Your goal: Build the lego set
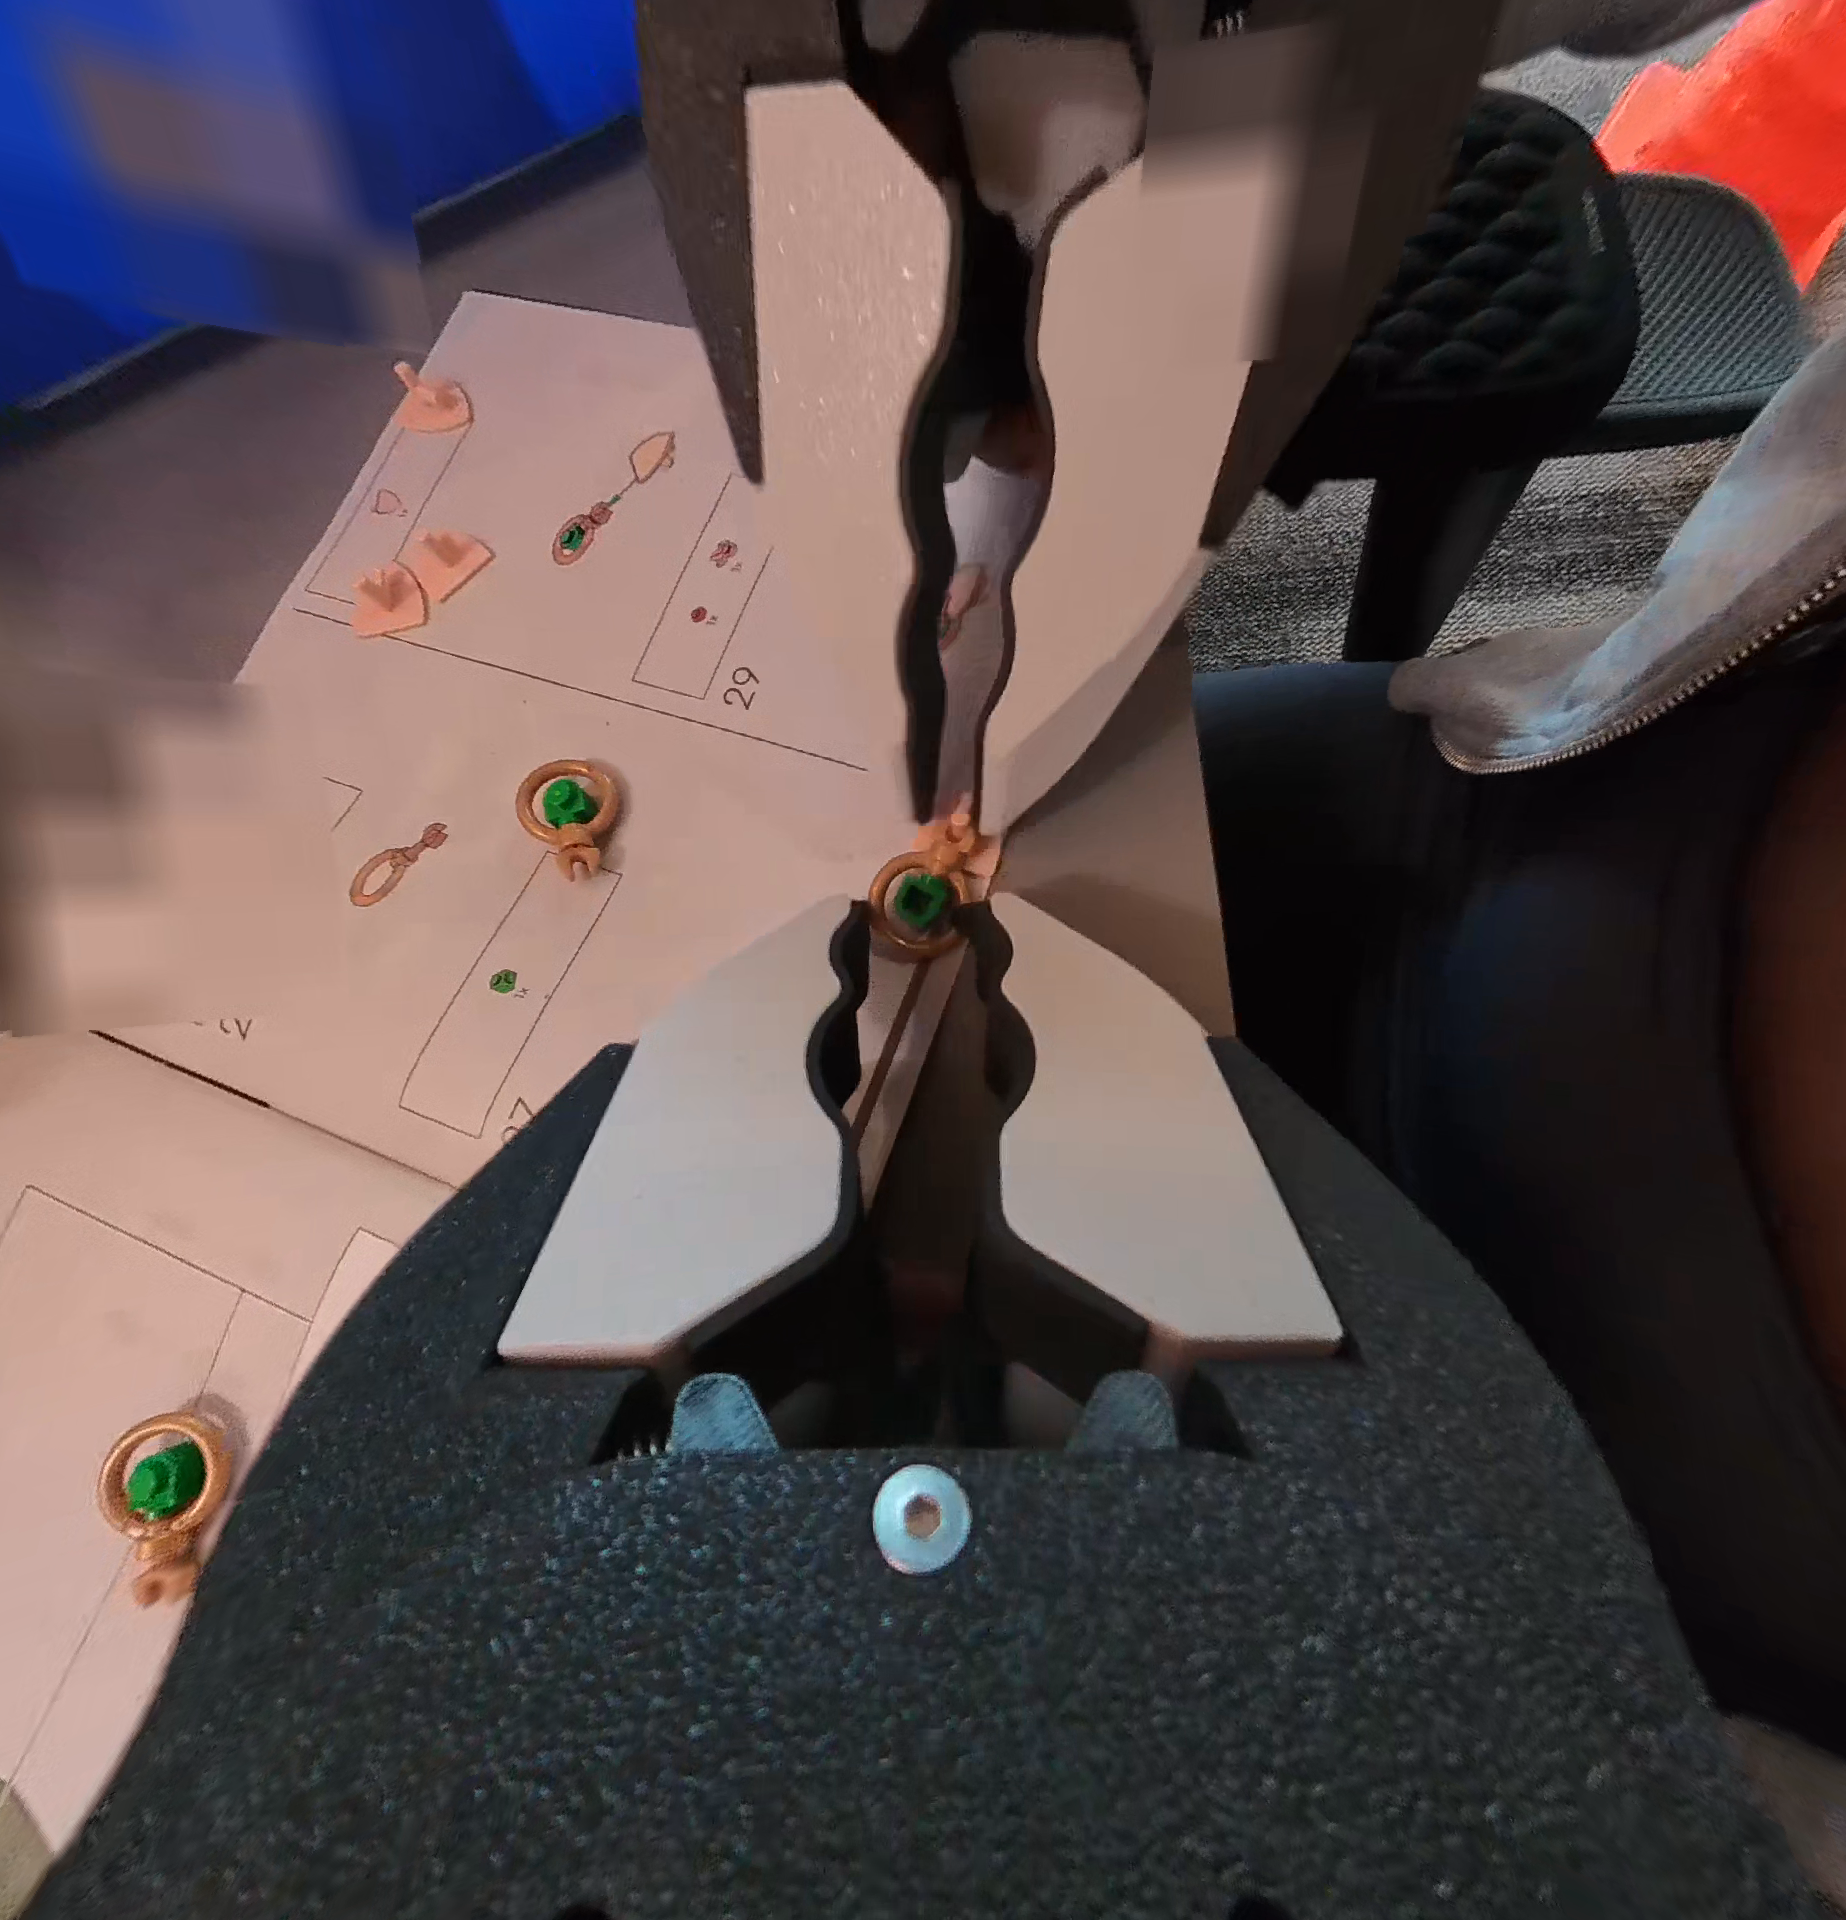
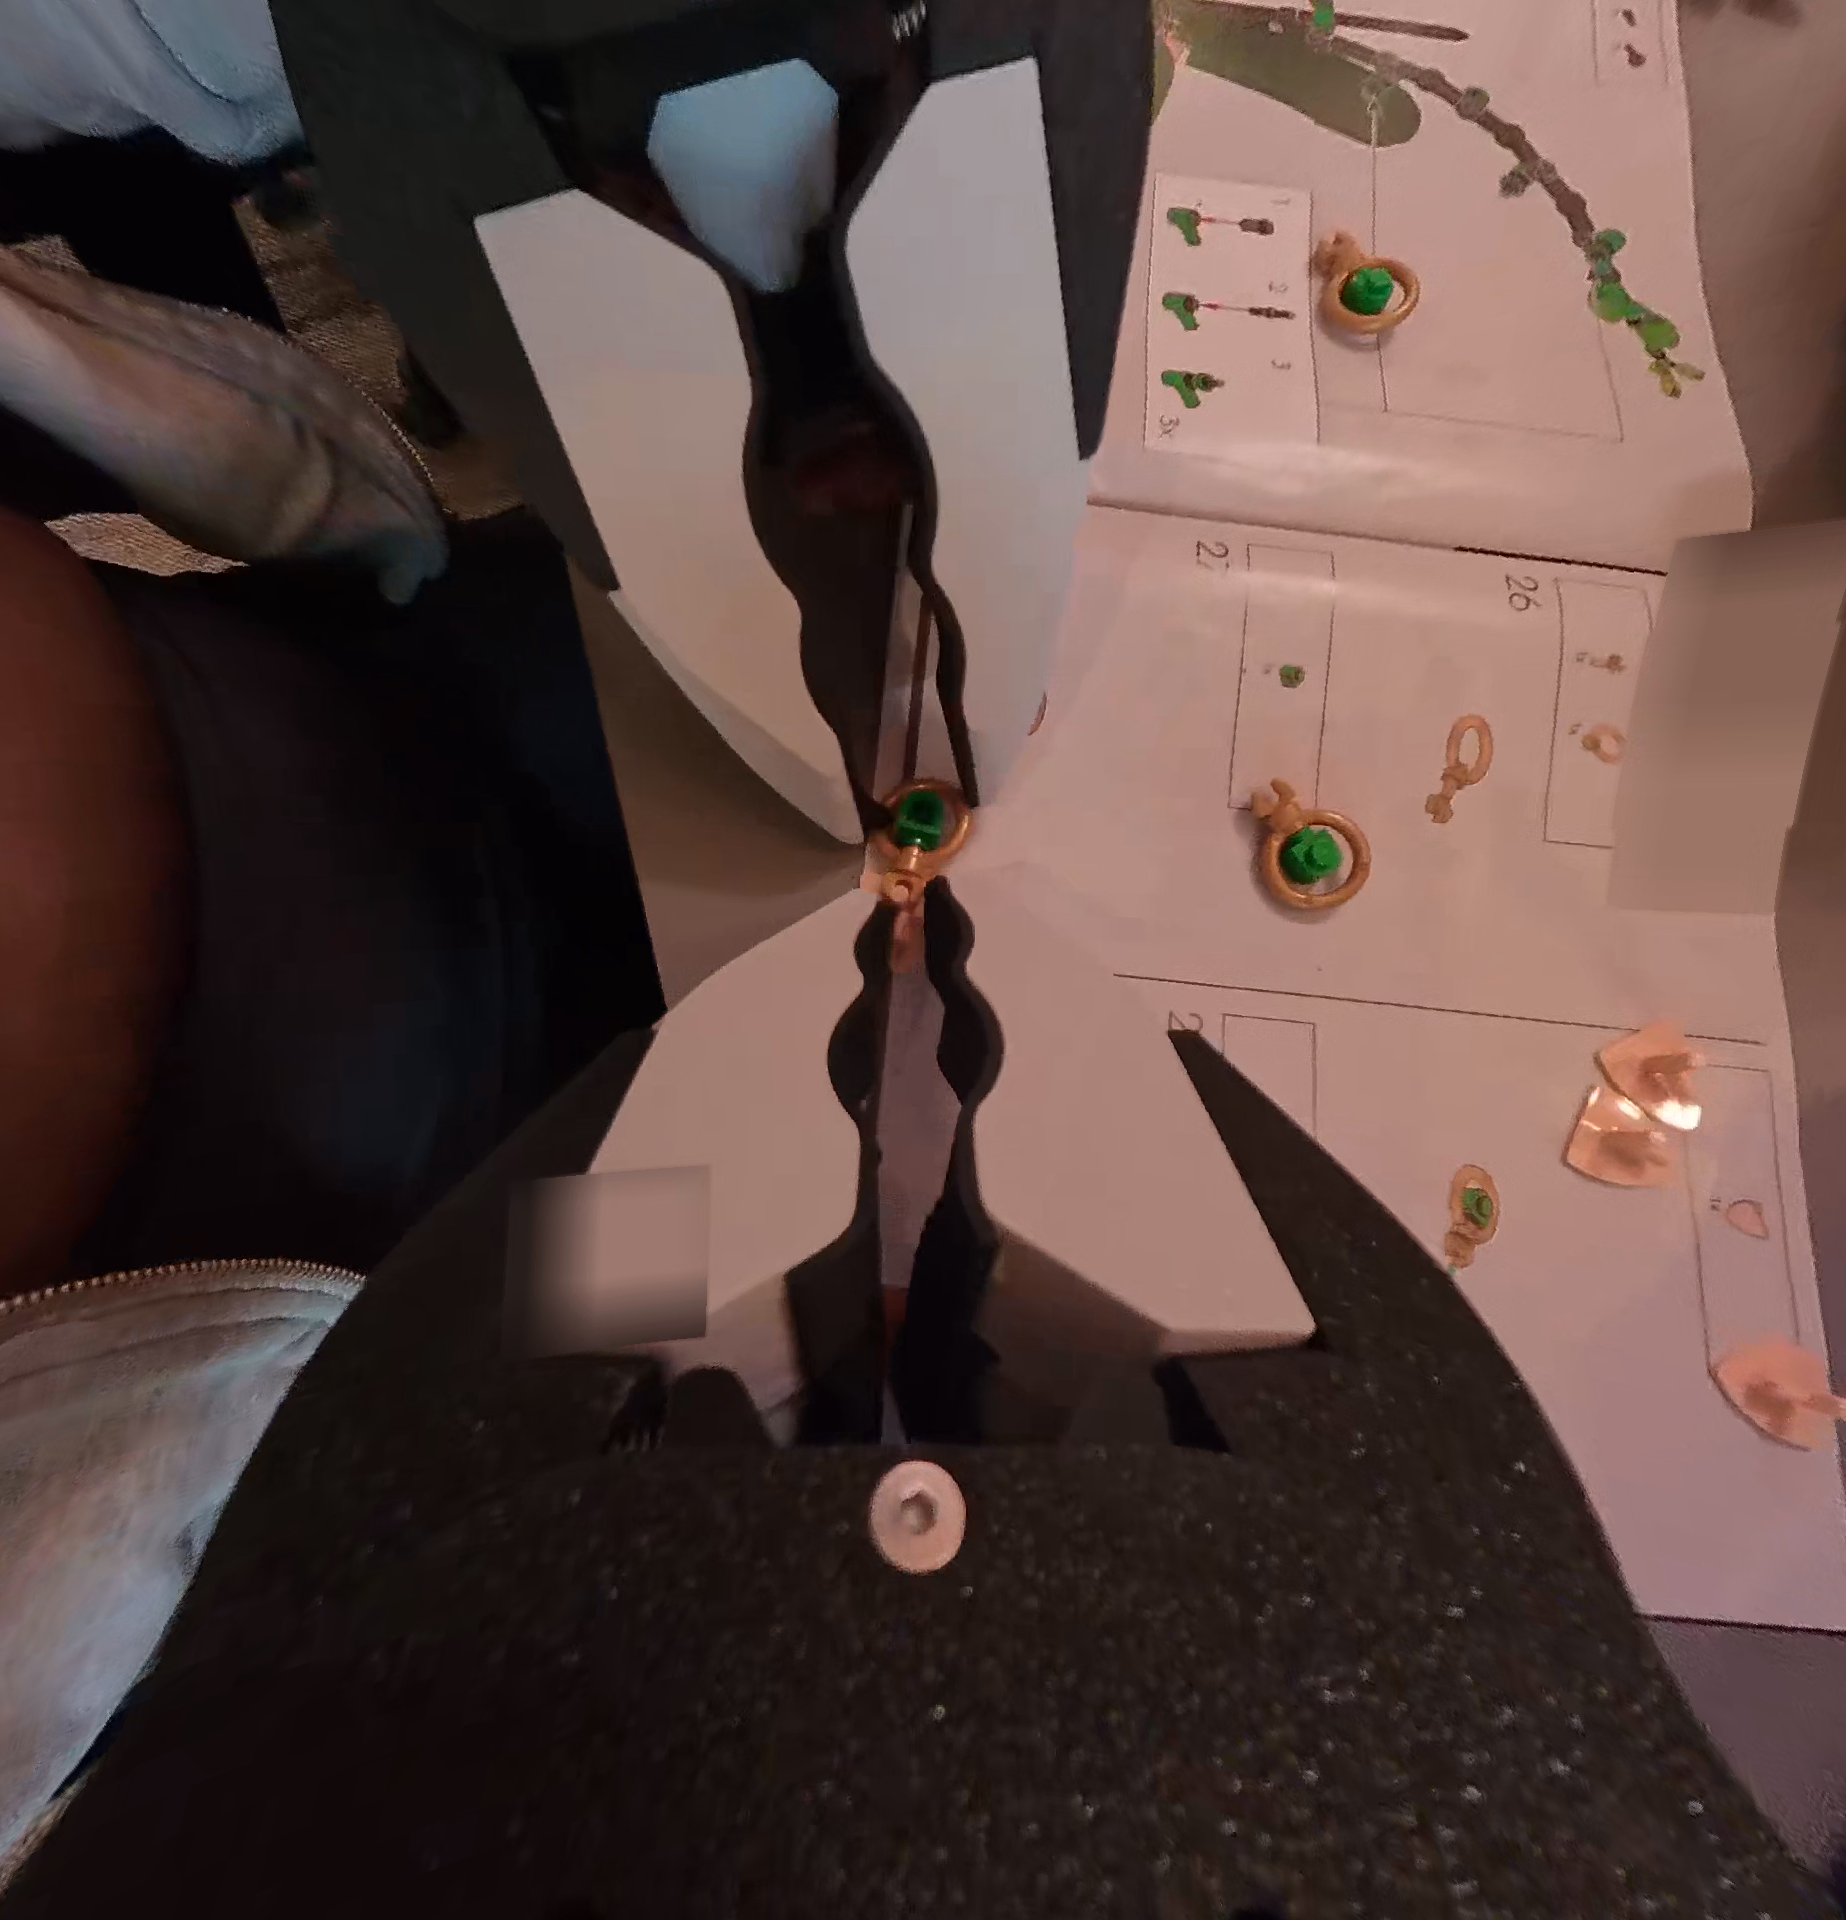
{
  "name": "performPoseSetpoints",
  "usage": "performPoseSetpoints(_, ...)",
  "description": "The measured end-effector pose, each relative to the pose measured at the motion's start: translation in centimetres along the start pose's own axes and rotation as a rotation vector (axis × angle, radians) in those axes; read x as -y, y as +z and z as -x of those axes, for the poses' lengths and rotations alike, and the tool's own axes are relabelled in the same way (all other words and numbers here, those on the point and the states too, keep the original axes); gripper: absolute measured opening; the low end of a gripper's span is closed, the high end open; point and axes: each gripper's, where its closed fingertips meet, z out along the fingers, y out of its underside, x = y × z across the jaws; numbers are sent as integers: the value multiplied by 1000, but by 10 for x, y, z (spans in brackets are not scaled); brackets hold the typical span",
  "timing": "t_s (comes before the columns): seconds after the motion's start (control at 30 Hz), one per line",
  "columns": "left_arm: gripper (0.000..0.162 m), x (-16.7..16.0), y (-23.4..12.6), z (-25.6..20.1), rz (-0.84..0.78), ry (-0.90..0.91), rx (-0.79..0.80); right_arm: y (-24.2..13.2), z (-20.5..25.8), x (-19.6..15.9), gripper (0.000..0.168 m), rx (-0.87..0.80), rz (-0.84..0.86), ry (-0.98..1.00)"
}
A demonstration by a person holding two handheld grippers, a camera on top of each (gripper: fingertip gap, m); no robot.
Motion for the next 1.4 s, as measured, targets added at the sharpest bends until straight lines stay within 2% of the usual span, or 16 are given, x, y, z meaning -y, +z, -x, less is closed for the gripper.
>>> performPoseSetpoints(0.4, 16, 1, 2, 1, 65, -94, 40, 0, 2, -1, 6, -171, 17, 161)
performPoseSetpoints(0.73, 17, 3, 5, 4, 220, -161, -45, 0, 1, 0, 6, -239, -2, 49)
performPoseSetpoints(0.93, 17, 4, 7, 4, 330, -133, -89, -1, 1, 1, 7, -242, 0, 3)
performPoseSetpoints(1.03, 17, 4, 8, 4, 339, -133, -78, -5, -1, 0, 13, -243, 0, 10)
performPoseSetpoints(1.1, 17, 4, 8, 4, 342, -138, -68, -11, 0, 1, 6, -214, -22, 22)
performPoseSetpoints(1.2, 17, 5, 8, 4, 354, -128, -55, -9, 5, -4, 4, -141, -18, 63)
performPoseSetpoints(1.4, 17, 5, 9, 3, 406, -112, -44, -5, 4, -7, 0, -147, -10, 93)
